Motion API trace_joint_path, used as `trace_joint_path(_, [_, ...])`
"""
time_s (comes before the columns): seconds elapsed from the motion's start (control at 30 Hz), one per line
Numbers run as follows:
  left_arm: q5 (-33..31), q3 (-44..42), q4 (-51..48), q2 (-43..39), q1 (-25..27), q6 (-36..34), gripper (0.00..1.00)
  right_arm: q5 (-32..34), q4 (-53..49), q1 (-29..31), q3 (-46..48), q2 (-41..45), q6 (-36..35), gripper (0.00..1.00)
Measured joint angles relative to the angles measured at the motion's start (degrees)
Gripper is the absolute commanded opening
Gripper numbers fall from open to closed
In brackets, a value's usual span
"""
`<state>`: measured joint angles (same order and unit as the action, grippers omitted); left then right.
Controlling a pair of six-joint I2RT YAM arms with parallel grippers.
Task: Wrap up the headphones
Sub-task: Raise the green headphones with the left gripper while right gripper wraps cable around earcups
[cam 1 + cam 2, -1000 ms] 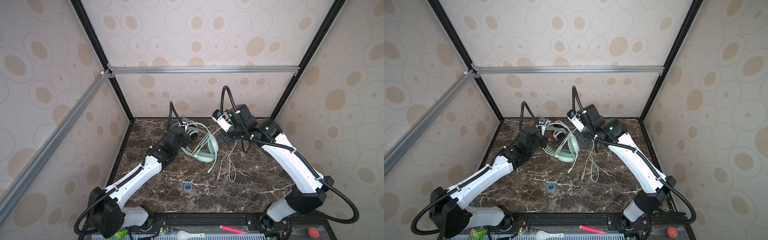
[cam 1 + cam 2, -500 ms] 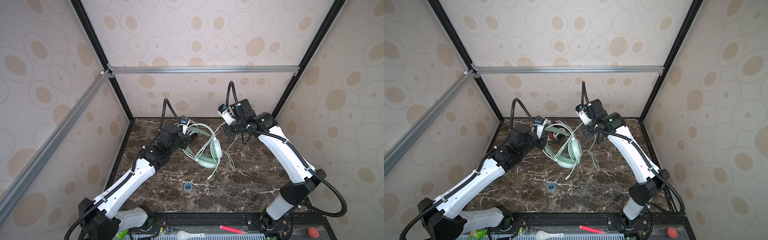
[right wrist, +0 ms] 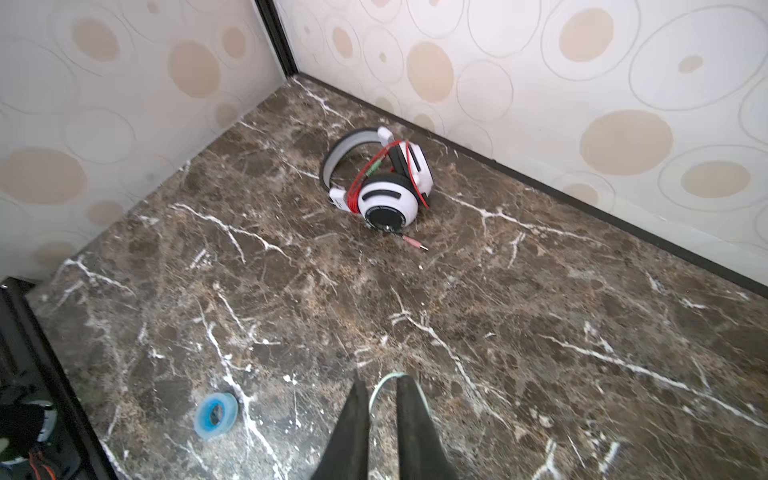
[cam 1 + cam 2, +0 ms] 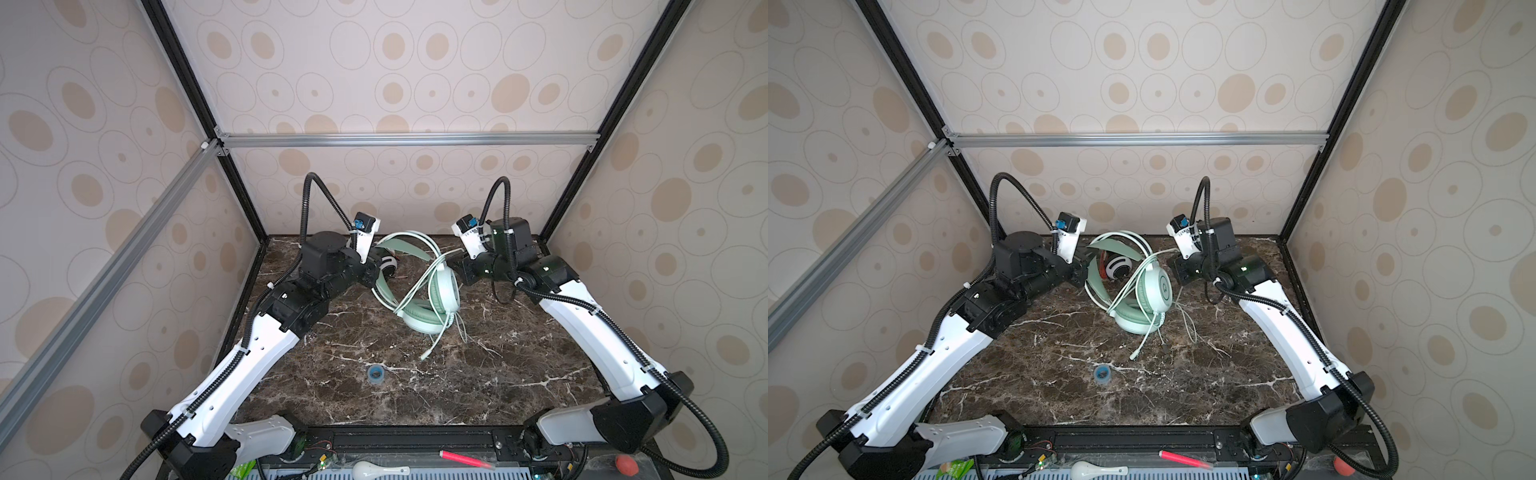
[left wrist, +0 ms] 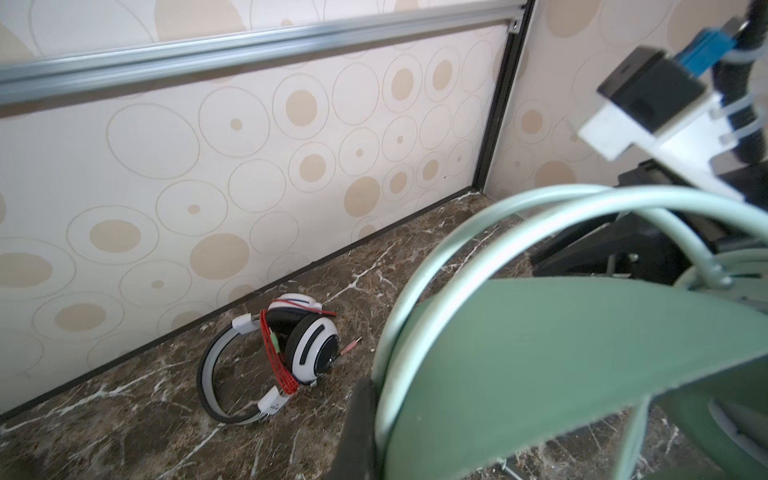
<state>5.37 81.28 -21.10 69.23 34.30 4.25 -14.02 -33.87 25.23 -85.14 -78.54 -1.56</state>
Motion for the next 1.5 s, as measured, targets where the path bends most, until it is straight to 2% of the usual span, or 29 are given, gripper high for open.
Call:
trace_joint_path(0.3, [5.3,9.6,0.9,3.8,0.0,3.3,0.0,-5.2,16.3,-1.0,11.0,3.6,4.5,0.18])
trace_joint_path(0.77, [9.3,20.4,2.1,9.3,0.0,9.5,0.0,-9.4,39.0,-1.4,22.8,0.5,15.8,0.18])
trace_joint_path(1.2, [9.1,22.7,4.8,10.1,0.0,13.6,0.0,-11.7,49.0,-1.4,29.6,-3.6,21.1,0.17])
trace_joint_path(1.5, [5.6,23.0,8.0,10.2,0.0,16.3,0.0,-13.2,51.2,-1.4,32.5,-4.5,23.4,0.17])
